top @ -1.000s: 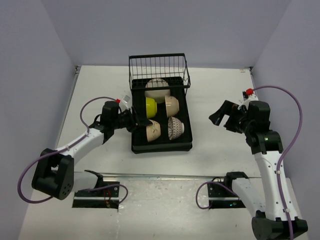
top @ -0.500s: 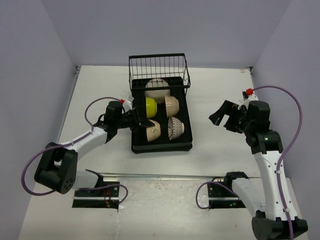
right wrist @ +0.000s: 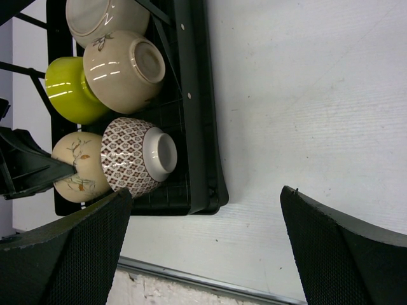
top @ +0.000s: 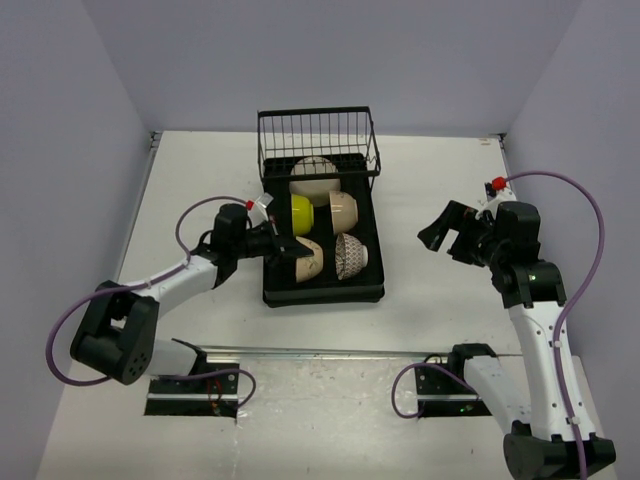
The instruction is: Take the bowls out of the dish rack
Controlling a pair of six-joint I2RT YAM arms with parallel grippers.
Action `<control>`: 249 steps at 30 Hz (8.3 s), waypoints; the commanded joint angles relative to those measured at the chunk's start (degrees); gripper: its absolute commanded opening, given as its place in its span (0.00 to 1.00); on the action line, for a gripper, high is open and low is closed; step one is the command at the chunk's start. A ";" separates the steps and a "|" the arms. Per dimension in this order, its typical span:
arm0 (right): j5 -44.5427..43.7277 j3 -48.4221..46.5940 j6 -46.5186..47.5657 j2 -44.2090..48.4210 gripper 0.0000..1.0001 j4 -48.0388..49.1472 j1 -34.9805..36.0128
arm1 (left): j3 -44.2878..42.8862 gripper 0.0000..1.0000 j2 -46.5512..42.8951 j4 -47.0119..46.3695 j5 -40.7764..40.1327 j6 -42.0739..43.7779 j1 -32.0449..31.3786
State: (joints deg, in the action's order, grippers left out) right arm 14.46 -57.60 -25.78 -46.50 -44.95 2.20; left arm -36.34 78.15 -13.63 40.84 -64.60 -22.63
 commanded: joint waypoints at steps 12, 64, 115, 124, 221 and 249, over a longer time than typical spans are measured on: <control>0.31 0.04 0.91 -0.17 0.99 1.62 0.09 | 3.12 0.00 -4.85 -16.26 1.44 -7.03 0.31; 2.42 0.04 0.91 -1.22 0.99 2.41 0.70 | -7.51 0.00 -26.11 19.58 0.74 6.14 15.94; 5.76 -11.65 -0.59 -5.09 0.99 -4.80 3.87 | -72.82 0.00 48.23 69.17 -58.86 37.27 36.96; 4.96 -9.90 -2.52 -3.78 0.99 -4.27 4.04 | -69.85 0.40 45.96 66.81 -56.67 37.00 36.96; 0.39 -4.89 -1.47 -5.18 0.99 1.00 4.83 | -0.93 0.33 9.91 -27.77 -24.84 3.43 -21.05; 0.31 -3.31 0.47 -3.68 0.99 -0.67 4.83 | 13.49 0.00 19.75 -78.88 -19.84 -12.39 -20.43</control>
State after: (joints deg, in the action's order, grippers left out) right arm 14.48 -60.73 -26.46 -50.94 -45.67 6.85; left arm -24.23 94.80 -70.98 17.21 -71.16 -42.65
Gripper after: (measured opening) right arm 0.987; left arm 0.061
